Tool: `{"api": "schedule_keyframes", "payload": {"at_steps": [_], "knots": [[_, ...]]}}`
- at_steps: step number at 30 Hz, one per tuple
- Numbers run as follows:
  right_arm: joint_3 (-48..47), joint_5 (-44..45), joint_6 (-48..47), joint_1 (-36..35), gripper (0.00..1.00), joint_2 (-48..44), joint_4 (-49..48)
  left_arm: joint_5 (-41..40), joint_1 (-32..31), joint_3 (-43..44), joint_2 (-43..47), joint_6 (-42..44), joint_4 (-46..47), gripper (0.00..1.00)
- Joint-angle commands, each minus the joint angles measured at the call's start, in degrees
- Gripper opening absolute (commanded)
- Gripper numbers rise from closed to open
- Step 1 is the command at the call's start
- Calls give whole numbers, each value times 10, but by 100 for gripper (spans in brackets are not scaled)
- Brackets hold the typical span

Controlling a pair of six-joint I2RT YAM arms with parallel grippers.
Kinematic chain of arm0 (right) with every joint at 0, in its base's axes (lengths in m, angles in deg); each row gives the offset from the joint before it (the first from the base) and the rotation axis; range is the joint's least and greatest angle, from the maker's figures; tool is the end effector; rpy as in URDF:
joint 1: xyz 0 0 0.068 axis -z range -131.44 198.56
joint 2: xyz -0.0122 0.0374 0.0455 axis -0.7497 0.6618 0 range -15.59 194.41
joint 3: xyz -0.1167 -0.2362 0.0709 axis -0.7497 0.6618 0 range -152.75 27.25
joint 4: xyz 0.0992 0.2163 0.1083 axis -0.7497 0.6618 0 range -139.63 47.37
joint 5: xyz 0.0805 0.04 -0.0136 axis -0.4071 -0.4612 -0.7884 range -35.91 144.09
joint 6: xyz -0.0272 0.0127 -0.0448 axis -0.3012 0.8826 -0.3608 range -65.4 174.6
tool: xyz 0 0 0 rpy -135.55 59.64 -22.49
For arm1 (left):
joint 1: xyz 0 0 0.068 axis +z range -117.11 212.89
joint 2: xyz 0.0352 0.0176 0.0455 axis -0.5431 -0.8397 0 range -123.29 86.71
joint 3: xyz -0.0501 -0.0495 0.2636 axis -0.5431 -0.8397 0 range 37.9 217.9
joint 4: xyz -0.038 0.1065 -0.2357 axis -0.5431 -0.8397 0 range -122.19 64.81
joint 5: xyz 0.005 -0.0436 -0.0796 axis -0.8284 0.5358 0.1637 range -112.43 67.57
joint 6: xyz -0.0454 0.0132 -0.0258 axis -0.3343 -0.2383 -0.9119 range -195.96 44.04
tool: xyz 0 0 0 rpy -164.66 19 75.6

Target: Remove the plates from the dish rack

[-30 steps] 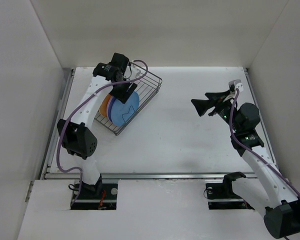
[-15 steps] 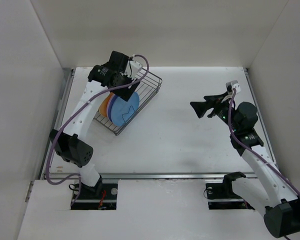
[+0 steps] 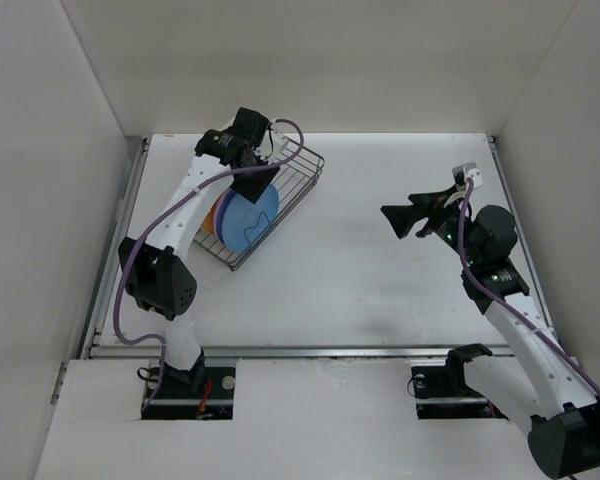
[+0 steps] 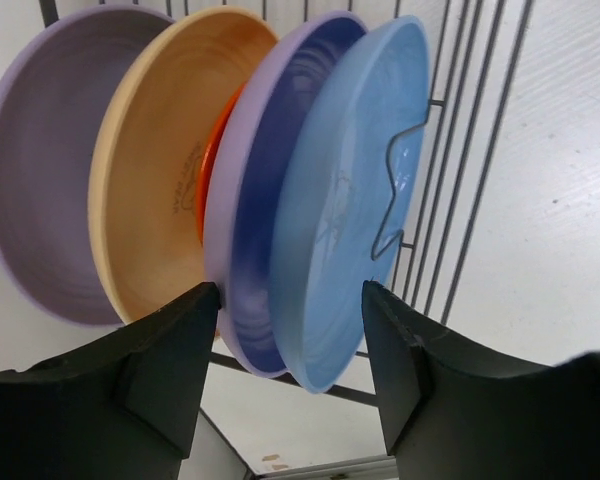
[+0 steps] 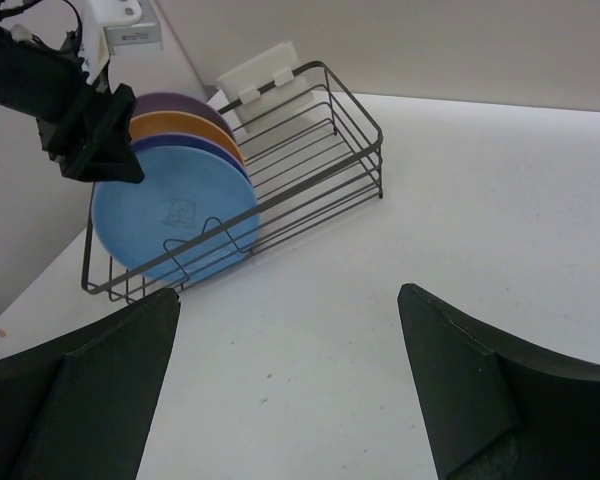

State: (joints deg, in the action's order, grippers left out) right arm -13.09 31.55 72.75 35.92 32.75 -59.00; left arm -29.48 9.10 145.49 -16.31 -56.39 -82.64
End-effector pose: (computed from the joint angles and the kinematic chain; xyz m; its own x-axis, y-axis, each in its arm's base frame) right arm 0.1944 0.0575 0.3386 -0.1572 0.2596 -0.9528 -0.5547 0.7750 0.3027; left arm 0.3539 -0.1513 0.3630 -0.5760 0.6173 -0.5359 0.5579 0.7760 0.2943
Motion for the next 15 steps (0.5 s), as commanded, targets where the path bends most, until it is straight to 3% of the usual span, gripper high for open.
{"api": "schedule_keyframes", "payload": {"at_steps": [1, 5, 8, 12, 15], "knots": [[-17, -3, -6, 4, 96, -8, -7, -4, 1, -5, -12, -4, 0, 55], [-17, -3, -6, 4, 96, -8, -7, -4, 1, -10, -18, -4, 0, 47], [-17, -3, -6, 4, 96, -8, -2, -11, 1, -10, -18, -16, 0, 47], [-17, -3, -6, 4, 96, -8, -2, -38, 1, -10, 3, -23, 20, 64], [-17, -8, -6, 4, 96, -8, -2, -52, 1, 9, 28, -28, 28, 69]]}}
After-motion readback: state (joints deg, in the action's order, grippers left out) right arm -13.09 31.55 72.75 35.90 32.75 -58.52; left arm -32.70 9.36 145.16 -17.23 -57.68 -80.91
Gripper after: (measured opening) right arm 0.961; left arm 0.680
